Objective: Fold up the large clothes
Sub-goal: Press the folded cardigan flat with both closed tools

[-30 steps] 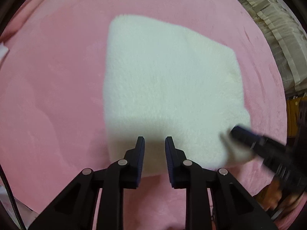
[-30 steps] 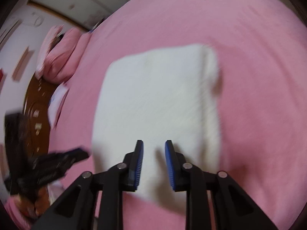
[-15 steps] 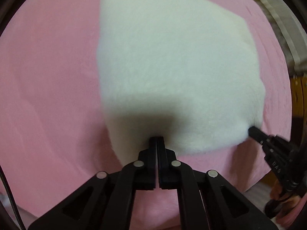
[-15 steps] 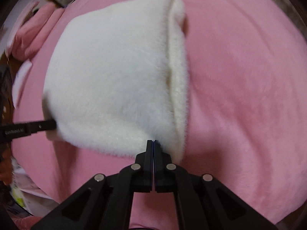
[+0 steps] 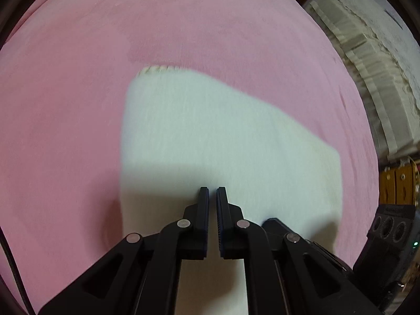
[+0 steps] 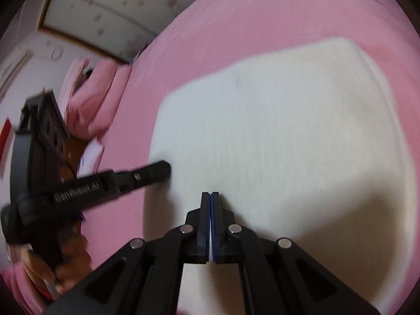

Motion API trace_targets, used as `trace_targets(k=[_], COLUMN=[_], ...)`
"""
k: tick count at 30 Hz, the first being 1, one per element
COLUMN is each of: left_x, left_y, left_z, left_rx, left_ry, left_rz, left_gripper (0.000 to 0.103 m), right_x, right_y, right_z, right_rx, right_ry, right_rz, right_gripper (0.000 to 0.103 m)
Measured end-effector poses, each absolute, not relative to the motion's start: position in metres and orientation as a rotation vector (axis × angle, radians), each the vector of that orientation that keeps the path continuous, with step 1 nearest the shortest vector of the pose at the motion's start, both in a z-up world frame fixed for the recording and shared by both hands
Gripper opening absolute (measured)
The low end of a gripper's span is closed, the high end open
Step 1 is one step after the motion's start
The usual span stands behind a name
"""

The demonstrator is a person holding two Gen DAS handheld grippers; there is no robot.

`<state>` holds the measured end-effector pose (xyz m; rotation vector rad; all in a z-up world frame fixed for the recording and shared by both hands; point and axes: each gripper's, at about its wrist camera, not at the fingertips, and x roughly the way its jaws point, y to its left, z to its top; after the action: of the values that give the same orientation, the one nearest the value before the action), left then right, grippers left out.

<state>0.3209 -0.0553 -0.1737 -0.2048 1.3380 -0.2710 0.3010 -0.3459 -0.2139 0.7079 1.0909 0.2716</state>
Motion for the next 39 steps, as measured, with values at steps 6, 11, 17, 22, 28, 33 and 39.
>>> trace_targets(k=[6, 11, 17, 22, 28, 33, 39], left_x=[0.369, 0.387, 0.380, 0.346, 0.293, 0.247, 0.216], left_y=[-0.071, -0.071, -0.055, -0.047, -0.036, -0.035, -0.049], left_z=[-0.204, -0.207, -0.207, -0.200, -0.184, -0.185, -0.182], left_rx=[-0.199, -0.087, -0.215, -0.260, -0.327, -0.294, -0.315], left_ry=[1.361, 1.291, 1.310, 1.333, 1.331, 1.378, 1.424], left_rz=[-0.193, -0.174, -0.159, -0.142, -0.137, -0.136, -0.104], left_gripper=[0.004, 0.001, 0.001, 0.001, 0.001, 0.001, 0.001], right_x=[0.369, 0.370, 0.346, 0.327, 0.266, 0.231, 0.214], right_y=[-0.343, -0.372, -0.406, -0.379, -0.382, -0.376, -0.373], right_z=[-0.230, -0.229, -0.229, -0.220, -0.218, -0.205, -0.204], right_rx=[0.578, 0.449, 0.500, 0.419, 0.411, 0.411, 0.388], right_ry=[1.108, 1.076, 1.066, 1.130, 1.207, 1.217, 1.293], right_rz=[0.221, 0.090, -0.027, -0.021, 0.013, 0.001, -0.011], right_gripper=[0.000, 0.000, 0.000, 0.000, 0.000, 0.000, 0.000])
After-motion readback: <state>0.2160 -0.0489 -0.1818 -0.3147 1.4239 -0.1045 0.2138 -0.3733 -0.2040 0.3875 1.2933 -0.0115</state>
